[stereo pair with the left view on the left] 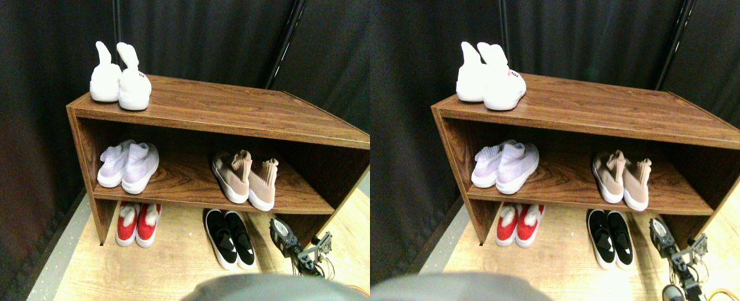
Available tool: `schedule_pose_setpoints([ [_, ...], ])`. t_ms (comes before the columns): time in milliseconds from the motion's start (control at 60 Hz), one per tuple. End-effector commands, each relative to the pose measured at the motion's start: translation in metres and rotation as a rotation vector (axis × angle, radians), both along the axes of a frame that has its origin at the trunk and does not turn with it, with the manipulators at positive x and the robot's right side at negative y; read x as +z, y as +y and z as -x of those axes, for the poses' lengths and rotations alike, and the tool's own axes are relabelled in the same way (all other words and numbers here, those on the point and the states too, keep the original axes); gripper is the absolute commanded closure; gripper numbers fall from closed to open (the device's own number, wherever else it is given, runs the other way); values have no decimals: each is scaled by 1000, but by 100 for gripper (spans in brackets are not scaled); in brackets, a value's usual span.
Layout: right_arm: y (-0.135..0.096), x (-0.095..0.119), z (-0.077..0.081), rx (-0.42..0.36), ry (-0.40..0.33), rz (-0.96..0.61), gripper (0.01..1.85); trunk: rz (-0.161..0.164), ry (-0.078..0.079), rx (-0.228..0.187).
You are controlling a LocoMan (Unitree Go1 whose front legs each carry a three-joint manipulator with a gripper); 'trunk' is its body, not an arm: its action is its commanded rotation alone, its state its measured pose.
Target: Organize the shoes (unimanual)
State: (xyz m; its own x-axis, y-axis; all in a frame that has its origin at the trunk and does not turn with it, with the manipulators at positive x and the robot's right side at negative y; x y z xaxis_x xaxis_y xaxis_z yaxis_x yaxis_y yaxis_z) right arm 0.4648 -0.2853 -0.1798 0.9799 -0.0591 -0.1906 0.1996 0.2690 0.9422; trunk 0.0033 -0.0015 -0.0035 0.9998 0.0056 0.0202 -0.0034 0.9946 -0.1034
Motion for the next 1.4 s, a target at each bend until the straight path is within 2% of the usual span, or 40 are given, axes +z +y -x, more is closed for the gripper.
schedule_pose_setpoints([
  [17, 7, 17, 10, 41, -65, 25, 180, 0, -29, -4],
  [117, 10, 27, 24, 69, -89, 27, 180, -5, -40, -14],
  [183, 11, 31, 34, 117, -110, 33, 180, -7, -47, -19],
  [333, 11, 48, 56, 123, -132, 58, 180, -19, -66, -34],
  [417, 10, 62, 67, 122, -184, 86, 180, -28, -83, -42],
  [450, 10, 70, 72, 145, -211, 114, 180, -30, -86, -44],
  [583, 10, 86, 82, 153, -267, 154, 180, -38, -111, -51],
  [633, 11, 96, 88, 187, -312, 173, 180, -40, -116, -51],
  [767, 15, 109, 95, 202, -347, 161, 180, -36, -132, -54],
  [950, 24, 122, 104, 271, -377, 150, 180, -34, -133, -57],
  [1400, 32, 115, 102, 250, -370, 107, 180, -31, -119, -56],
])
